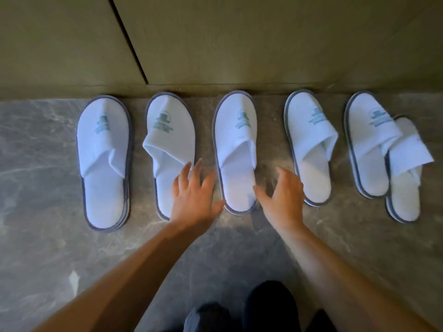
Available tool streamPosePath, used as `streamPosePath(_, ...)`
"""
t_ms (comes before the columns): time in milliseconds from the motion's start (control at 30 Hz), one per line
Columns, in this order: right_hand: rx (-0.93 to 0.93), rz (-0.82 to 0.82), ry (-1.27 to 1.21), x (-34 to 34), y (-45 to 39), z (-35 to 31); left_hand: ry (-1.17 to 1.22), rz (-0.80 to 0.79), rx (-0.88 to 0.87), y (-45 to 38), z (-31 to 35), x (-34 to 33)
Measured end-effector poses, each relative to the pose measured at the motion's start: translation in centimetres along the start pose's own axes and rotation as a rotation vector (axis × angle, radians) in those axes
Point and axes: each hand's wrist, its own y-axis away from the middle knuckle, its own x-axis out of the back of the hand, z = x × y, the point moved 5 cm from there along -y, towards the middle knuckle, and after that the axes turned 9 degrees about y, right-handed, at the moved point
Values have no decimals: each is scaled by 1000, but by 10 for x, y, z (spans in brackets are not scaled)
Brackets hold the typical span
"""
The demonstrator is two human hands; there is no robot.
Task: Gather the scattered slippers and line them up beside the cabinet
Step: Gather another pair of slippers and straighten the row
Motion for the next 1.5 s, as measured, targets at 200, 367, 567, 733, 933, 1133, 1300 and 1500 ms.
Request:
streamPosePath(200, -19, 9, 101, 45, -22, 60, -86, -190, -103, -13, 44, -28)
streamPosePath(367, -130, 6, 92, 28, -50, 109, -213, -286, -119, -26, 56, -75)
streamPosePath(567, -206, 1, 8, 6, -66, 131, -307, -285, -138, -27, 49, -88)
streamPosePath(733, -169, -1, -19, -14, -65, 122, -317, -236, -155, -27, 47, -91)
streamPosePath(933, -147, 24, -55, -25, -59, 110, -313, -229, -161, -29, 45, -93)
streamPosePath(1133, -76, -18, -2, -37, -49, 101, -307, -228, -166, -29, 44, -95)
streamPosePath(1300, -76, -12, 7, -33, -54, 104, -295, -203, -167, -29, 44, -95)
streamPosePath(1500, -76, -21, 1, -34, -56, 105, -290, -188, -168, -29, 45, -96)
